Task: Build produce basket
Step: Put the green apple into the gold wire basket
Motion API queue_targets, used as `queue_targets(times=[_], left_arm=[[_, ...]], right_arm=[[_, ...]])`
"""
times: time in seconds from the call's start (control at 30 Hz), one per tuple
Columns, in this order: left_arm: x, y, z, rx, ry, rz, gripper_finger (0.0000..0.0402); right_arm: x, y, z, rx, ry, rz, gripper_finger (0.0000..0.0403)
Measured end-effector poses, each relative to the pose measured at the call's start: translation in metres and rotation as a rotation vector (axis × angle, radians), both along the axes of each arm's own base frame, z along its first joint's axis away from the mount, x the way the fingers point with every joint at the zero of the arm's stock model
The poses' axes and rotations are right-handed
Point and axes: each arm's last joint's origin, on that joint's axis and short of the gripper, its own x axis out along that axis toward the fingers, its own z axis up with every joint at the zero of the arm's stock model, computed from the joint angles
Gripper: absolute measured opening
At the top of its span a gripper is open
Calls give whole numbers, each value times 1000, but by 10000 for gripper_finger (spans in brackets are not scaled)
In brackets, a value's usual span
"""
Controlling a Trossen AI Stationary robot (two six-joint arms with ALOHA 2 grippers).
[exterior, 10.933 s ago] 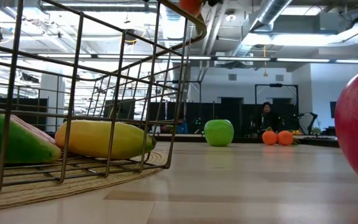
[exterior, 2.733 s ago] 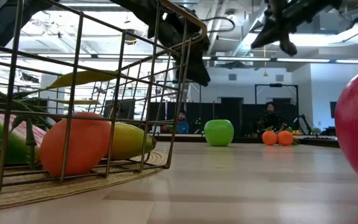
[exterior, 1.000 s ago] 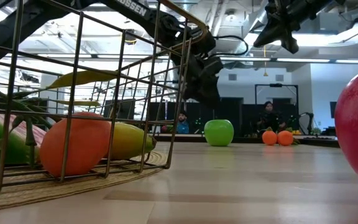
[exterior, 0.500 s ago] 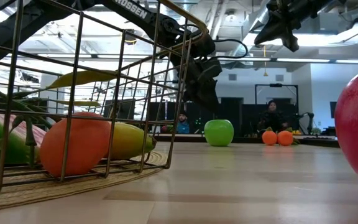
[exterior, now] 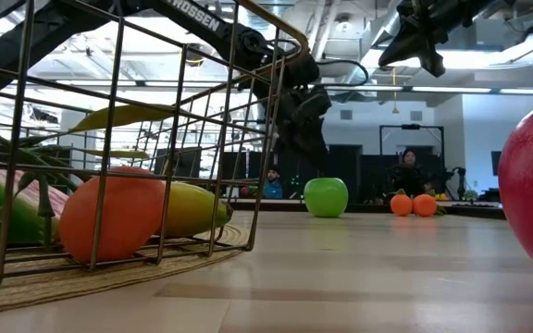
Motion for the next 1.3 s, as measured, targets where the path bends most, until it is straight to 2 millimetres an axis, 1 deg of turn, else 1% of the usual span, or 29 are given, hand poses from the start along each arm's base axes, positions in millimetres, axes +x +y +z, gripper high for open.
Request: queue_targets(times=[0.1,0.2,0.6,0.73,0.83,1.0,1.13,1.3], left_arm=[[1,0,-7,-13,23,13,119],[2,1,-10,-11,26,19,119],[2,2,-10,4,24,23,119],[2,4,-10,21,22,49,115],[2,4,-10,14,24,66,92],[2,4,-10,9,24,74,13],[3,5,-10,12,12,76,2],[5,4,-9,-3,-12,60,0]], right_arm=[[0,0,0,0,0,2,3],[0,0,0,1,0,2,3],[0,0,0,3,0,6,3],[0,0,0,3,0,6,4],[0,0,0,3,0,6,3],[0,0,0,4,1,5,3],[0,1,0,5,2,5,3],[0,1,0,5,2,5,3]])
